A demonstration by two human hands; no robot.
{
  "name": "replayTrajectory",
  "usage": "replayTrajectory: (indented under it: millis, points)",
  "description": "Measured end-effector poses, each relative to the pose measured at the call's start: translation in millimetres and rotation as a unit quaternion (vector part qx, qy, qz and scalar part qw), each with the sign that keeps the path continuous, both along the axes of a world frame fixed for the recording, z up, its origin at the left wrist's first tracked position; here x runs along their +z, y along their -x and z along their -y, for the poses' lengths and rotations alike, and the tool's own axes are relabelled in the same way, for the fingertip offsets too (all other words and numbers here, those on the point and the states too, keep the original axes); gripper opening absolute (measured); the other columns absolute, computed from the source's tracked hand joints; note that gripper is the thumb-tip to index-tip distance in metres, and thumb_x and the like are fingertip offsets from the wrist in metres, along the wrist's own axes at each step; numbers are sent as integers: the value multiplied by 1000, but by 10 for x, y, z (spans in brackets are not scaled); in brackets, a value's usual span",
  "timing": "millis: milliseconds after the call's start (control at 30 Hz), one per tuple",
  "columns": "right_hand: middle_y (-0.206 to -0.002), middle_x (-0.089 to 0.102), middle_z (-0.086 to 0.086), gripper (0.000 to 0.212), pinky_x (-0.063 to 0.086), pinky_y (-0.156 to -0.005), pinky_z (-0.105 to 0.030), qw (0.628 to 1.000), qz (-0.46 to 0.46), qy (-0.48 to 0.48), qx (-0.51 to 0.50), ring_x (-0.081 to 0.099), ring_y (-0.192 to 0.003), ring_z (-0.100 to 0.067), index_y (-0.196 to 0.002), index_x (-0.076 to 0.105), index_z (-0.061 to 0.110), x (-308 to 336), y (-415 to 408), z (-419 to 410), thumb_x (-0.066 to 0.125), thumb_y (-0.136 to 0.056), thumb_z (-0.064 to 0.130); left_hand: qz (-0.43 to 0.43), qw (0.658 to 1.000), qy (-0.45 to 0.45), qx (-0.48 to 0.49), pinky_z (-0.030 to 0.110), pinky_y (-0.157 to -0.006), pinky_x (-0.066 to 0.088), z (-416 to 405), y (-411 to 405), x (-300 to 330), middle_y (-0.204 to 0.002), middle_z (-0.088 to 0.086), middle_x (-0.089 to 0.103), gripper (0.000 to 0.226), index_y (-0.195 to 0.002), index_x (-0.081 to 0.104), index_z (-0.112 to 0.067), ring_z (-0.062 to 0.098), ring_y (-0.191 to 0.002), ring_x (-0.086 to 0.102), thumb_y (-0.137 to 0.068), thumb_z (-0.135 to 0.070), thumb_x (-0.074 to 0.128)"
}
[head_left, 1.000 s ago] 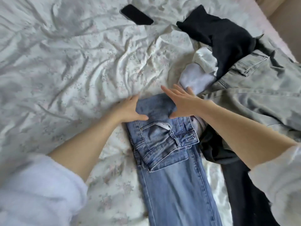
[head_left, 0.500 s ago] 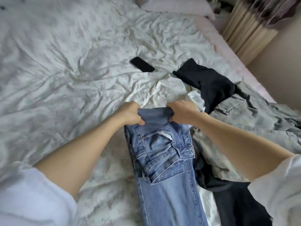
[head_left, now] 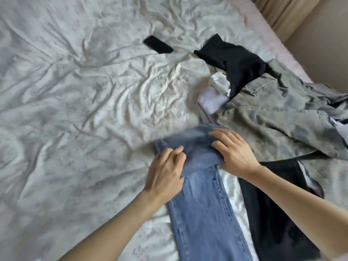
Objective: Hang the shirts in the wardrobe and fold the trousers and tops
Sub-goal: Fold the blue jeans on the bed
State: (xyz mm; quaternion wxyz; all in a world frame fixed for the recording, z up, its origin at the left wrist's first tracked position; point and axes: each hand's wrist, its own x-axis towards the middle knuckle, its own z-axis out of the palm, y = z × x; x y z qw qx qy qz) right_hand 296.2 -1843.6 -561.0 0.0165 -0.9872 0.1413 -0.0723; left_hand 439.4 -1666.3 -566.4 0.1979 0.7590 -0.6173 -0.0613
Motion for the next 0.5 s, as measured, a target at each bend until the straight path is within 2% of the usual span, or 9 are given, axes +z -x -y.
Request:
replayTrajectory:
  millis: [67,133,200,267,300,333,367,433,500]
  points:
    - [-126,58,-12,31,42,-100,-43,992,-116,-43,19,51,-122,-35,-93,64,7,-177,356,-213,67,-65,19,-15,984,-166,-61,30,-78,50,-234,254,-127,-127,8,59,55,-101,60,-8,25,-101,58,-53,-28,79]
    - [-154,23,-6,59,26,-112,-39,942,-311,-124,33,12,-144,-30,-128,47,12,-354,648,-387,65,-78,35,-27,931,-343,-119,35,-96,36,-395,383,-306,-149,0,34,55,-124,48,-16,21,-126,40,-81,-48,58]
    - [-156,-6,9,65,25,-111,-32,887,-414,-202,22,-15,-143,-18,-145,24,27,-454,807,-494,51,-87,44,-46,899,-413,-140,35,-95,35,-439,398,-402,-144,-2,42,39,-117,56,-19,21,-125,42,-91,-46,44]
    - [-153,23,7,45,38,-100,-31,911,-331,-244,-38,11,-144,-16,-134,43,30,-489,770,-504,45,-90,39,-76,946,-307,-76,33,-82,41,-352,334,-459,-114,5,64,27,-94,63,-17,27,-106,57,-94,-34,42]
    - [-138,47,2,33,45,-91,-33,935,-248,-238,-84,35,-134,-19,-122,55,26,-498,674,-454,46,-91,33,-86,970,-224,-30,33,-81,42,-252,280,-532,-107,7,66,24,-95,63,-16,29,-102,59,-94,-29,43]
    - [-119,60,-1,27,47,-83,-35,952,-179,-216,-122,50,-119,-22,-113,60,23,-479,529,-385,47,-90,27,-77,982,-175,-3,34,-86,42,-137,214,-589,-115,8,63,25,-106,62,-16,28,-109,56,-94,-28,44]
    - [-112,63,-2,27,46,-81,-35,962,-129,-195,-140,54,-111,-24,-114,61,21,-469,372,-302,49,-89,23,-53,985,-162,15,35,-95,38,-12,135,-634,-132,8,53,36,-125,54,-16,25,-122,47,-94,-32,43]
    - [-129,54,-2,41,35,-96,-35,972,-105,-162,-134,44,-123,-23,-130,50,20,-513,68,-122,51,-90,25,-14,970,-235,67,38,-106,26,203,-55,-770,-152,3,26,56,-145,26,-17,21,-137,26,-96,-43,36]
    - [-147,32,-3,53,23,-107,-36,964,-146,-169,-144,24,-137,-22,-142,33,20,-589,-197,12,48,-92,32,-21,947,-286,145,38,-100,33,320,-265,-900,-145,7,35,54,-142,31,-15,26,-130,36,-97,-45,34]
